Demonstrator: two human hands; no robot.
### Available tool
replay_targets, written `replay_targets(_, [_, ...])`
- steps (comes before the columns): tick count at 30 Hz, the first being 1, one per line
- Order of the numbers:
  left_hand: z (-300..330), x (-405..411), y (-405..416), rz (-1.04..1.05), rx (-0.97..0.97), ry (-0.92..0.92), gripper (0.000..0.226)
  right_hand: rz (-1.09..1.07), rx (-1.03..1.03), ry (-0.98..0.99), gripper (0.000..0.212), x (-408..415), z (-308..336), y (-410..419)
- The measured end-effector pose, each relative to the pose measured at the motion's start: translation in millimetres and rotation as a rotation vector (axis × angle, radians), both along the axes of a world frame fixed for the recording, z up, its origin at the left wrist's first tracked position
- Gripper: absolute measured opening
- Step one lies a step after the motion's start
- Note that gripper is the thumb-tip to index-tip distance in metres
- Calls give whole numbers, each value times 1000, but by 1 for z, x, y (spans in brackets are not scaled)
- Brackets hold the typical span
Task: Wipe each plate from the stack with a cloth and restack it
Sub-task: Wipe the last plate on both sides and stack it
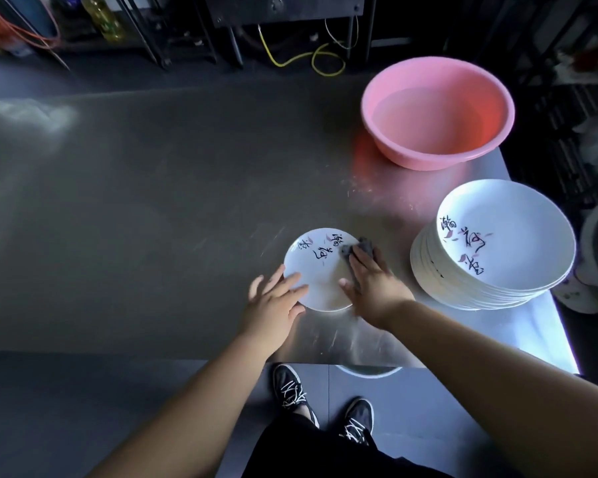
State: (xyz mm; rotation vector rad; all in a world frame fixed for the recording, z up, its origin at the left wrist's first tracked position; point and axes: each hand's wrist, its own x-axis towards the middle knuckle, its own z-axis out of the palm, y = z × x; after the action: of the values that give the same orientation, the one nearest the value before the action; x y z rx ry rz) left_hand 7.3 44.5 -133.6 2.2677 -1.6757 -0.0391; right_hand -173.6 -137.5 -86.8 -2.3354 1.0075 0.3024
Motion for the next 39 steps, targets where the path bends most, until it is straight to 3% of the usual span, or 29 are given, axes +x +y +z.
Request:
replay_targets(6, [-5,-31,4,33,-34,102,39,-25,76,96,89,-22,4,73])
replay_targets(12, [-3,-42,3,69,-25,62,36,18,-17,-8,74,-9,-4,4])
replay_targets(17, [5,-56,-3,124,15,69,24,23,-7,74,84,-26,-8,57])
replay_targets(23, [12,-48,-7,107,61,67,49,-1,-47,17,74,-17,-7,21])
replay_targets(27, [10,-25,-2,92,19,39,36,-57,-13,21,75,-8,-8,1])
replay_targets(30, [5,-24,-5,80,-2,51,29,-107,29,71,83,-14,-8,51])
replay_targets(34, [1,-31,-5,49,5,156,22,-58,121,93,78,-18,1,97])
replay_targets(39, [2,-30,-5,-2,-24,175,18,-134,-92,-39,66,5,-14,39])
